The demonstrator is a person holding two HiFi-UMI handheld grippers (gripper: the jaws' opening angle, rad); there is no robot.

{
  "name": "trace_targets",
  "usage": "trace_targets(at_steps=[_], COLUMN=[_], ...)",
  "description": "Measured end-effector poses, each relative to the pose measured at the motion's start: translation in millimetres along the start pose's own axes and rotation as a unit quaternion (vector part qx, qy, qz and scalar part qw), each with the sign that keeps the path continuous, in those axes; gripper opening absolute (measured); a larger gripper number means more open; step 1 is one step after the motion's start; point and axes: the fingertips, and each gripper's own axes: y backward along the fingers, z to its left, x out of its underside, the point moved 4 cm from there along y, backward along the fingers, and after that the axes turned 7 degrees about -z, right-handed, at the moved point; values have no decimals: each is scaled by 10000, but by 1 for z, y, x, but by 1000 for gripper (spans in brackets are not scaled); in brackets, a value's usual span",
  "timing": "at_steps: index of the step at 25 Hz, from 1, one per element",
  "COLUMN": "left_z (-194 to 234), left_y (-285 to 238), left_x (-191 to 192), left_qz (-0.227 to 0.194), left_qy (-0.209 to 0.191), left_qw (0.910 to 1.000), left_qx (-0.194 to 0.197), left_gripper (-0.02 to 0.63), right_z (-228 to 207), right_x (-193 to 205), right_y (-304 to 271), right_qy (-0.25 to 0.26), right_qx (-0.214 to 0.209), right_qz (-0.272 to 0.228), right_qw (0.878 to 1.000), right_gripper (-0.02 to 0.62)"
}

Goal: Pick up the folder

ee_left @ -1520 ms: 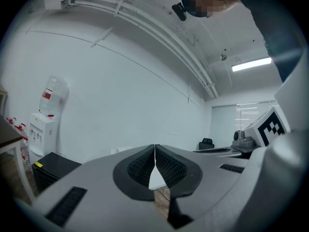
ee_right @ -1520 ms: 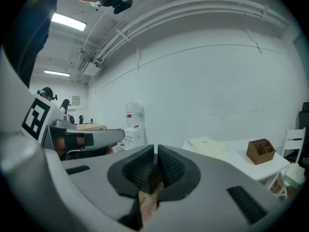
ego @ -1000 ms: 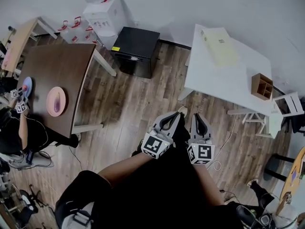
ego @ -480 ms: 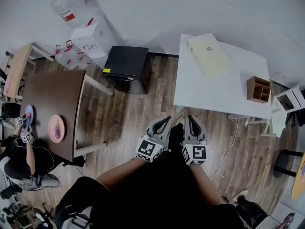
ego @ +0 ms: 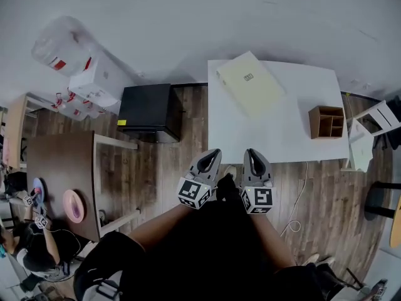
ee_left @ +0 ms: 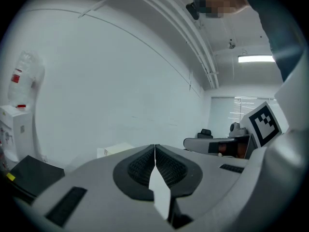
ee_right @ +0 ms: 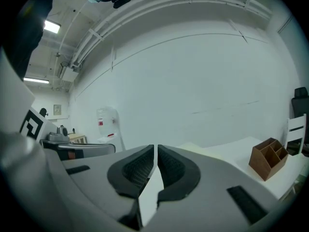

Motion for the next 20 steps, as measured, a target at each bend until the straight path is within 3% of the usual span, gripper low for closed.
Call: trace_targets(at_steps=[8, 14, 20], left_z=[26, 46, 62], left_y=[-82, -110, -130], left_x=[8, 17, 29], left_qz=[268, 394, 641], left_qy=[43, 62, 164], left_qw=[9993, 9975, 9957], left_qx=[-262, -586, -643], left_gripper=[15, 15, 15], right_z=[-67, -93, -116], right_x=[1, 17, 29], right_y=[-63, -95, -111], right_qy=[-179, -204, -292], right_qx=[-53, -273, -164], right_qz=[93, 272, 487], right_qw=[9998, 9990, 9983], right_gripper=[38, 38, 38])
